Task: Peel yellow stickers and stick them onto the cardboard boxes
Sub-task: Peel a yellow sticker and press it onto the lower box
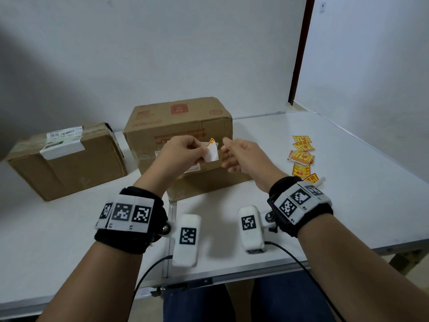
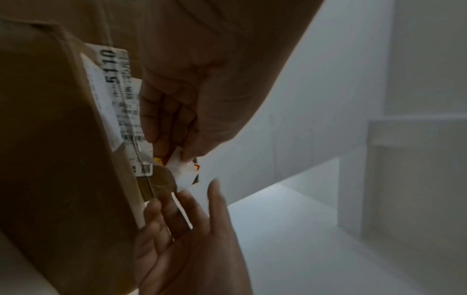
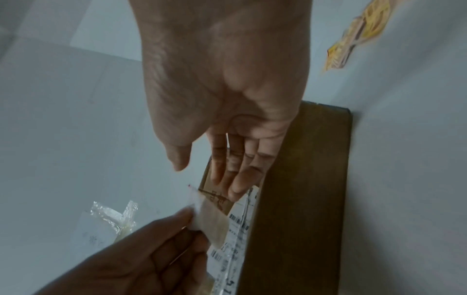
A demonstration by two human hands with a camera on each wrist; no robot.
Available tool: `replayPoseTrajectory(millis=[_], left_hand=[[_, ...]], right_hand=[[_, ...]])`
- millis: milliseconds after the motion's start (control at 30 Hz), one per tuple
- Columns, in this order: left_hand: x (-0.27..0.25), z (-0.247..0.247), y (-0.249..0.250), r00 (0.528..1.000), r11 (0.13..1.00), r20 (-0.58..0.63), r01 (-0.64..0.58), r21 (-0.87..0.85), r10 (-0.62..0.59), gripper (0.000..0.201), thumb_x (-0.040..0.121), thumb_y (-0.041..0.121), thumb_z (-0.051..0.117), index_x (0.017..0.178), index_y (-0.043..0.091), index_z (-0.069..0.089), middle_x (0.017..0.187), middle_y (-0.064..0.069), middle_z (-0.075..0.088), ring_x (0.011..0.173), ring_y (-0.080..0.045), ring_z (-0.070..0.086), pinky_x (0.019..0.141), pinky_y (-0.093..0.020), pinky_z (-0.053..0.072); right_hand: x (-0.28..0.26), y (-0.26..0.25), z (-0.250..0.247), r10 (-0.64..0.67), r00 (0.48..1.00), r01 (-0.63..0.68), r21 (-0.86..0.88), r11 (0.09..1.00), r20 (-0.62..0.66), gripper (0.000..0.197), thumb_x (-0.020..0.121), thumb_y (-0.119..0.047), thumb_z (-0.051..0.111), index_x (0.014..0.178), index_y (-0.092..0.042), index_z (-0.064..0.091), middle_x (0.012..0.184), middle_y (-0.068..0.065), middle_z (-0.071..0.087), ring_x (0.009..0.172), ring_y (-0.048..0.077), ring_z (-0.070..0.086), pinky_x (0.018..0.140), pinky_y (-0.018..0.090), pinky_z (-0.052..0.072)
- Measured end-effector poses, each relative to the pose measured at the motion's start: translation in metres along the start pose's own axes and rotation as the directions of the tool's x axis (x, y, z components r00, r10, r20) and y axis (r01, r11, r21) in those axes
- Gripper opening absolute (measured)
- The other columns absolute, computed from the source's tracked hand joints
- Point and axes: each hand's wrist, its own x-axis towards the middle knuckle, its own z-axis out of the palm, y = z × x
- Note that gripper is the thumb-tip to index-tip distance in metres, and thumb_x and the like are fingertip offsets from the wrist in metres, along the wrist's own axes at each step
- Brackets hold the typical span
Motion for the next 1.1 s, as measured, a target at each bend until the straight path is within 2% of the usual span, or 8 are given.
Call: replayPoseTrajectory(millis=[67,133,267,500,700,867,1000,1100], left_hand=[[0.000,0.004,0.004,0.999,0.989,-0.012,-0.051,0.141,0.053,0.010,0.087,0.020,0.065,0.085,0.011,0.070,0.080,-0.005,0.074,0.072,-0.019,0.066,0.069,-0.034,0.053],[-0.003,0.007,0.009,0.997,0.981,0.004,-0.075,0.181,0.076,0.010,0.087,0.022,0.064,0.086,0.013,0.070,0.081,-0.004,0.074,0.072,-0.018,0.066,0.064,-0.031,0.051],[-0.006,0.005,0.007,0.998,0.992,0.054,-0.038,0.118,0.032,0.009,0.082,0.025,0.066,0.079,0.018,0.071,0.082,-0.007,0.074,0.085,-0.029,0.069,0.085,-0.046,0.056],[-0.008,0.007,0.005,0.998,0.978,0.032,-0.050,0.203,0.045,0.010,0.086,0.019,0.060,0.082,0.023,0.068,0.084,-0.002,0.072,0.078,-0.017,0.068,0.083,-0.043,0.057],[-0.010,0.013,0.017,0.992,0.948,0.097,-0.106,0.299,0.080,0.023,0.090,0.040,0.060,0.101,0.022,0.071,0.094,0.004,0.071,0.086,-0.012,0.064,0.077,-0.032,0.055],[-0.005,0.006,0.010,0.991,0.999,0.132,-0.037,0.039,0.031,0.020,0.084,0.027,0.074,0.090,0.008,0.071,0.089,-0.008,0.075,0.086,-0.022,0.072,0.083,-0.040,0.059],[-0.003,0.004,0.007,0.989,0.998,0.151,0.014,-0.063,-0.004,0.017,0.085,0.016,0.072,0.090,0.000,0.069,0.092,-0.015,0.074,0.085,-0.020,0.073,0.081,-0.033,0.059],[-0.003,0.001,0.005,0.983,0.984,0.169,0.090,-0.153,-0.064,0.012,0.086,0.014,0.070,0.088,0.002,0.069,0.094,-0.015,0.074,0.083,-0.018,0.071,0.077,-0.027,0.058]], right_hand=[[0.001,0.000,0.004,-0.005,0.999,0.005,-0.014,1.000,0.037,0.042,0.089,-0.049,0.059,0.097,-0.009,0.067,0.089,0.008,0.070,0.077,0.015,0.067,0.064,0.022,0.053],[0.001,0.001,0.006,-0.028,0.999,0.028,-0.020,0.999,0.039,0.040,0.088,-0.046,0.062,0.100,-0.007,0.066,0.101,0.016,0.070,0.082,0.017,0.066,0.067,0.023,0.054],[-0.002,0.002,0.003,-0.044,0.997,0.042,0.030,0.999,0.067,0.018,0.093,-0.025,0.062,0.095,-0.008,0.066,0.101,0.020,0.069,0.083,0.020,0.063,0.065,0.024,0.053],[-0.003,0.003,0.001,-0.048,0.997,0.048,0.015,0.999,0.060,0.011,0.089,-0.016,0.068,0.095,-0.006,0.069,0.074,0.003,0.066,0.064,0.009,0.062,0.061,0.020,0.051],[-0.002,0.002,0.002,-0.018,0.998,0.018,0.003,1.000,0.058,0.010,0.092,-0.015,0.062,0.084,-0.016,0.067,0.079,0.002,0.066,0.068,0.010,0.061,0.061,0.019,0.049],[-0.003,0.003,0.000,0.009,0.992,-0.017,0.066,0.998,0.123,0.011,0.096,-0.012,0.057,0.094,-0.009,0.068,0.073,0.005,0.063,0.065,0.011,0.057,0.064,0.021,0.050],[-0.004,0.004,0.001,-0.006,0.991,-0.003,0.070,0.998,0.136,0.009,0.095,-0.013,0.059,0.095,-0.007,0.066,0.069,0.002,0.063,0.062,0.008,0.058,0.063,0.019,0.050],[-0.006,0.003,0.004,-0.022,0.987,0.008,0.090,0.996,0.157,0.008,0.094,-0.014,0.060,0.094,-0.007,0.065,0.066,0.000,0.062,0.061,0.008,0.058,0.062,0.019,0.050]])
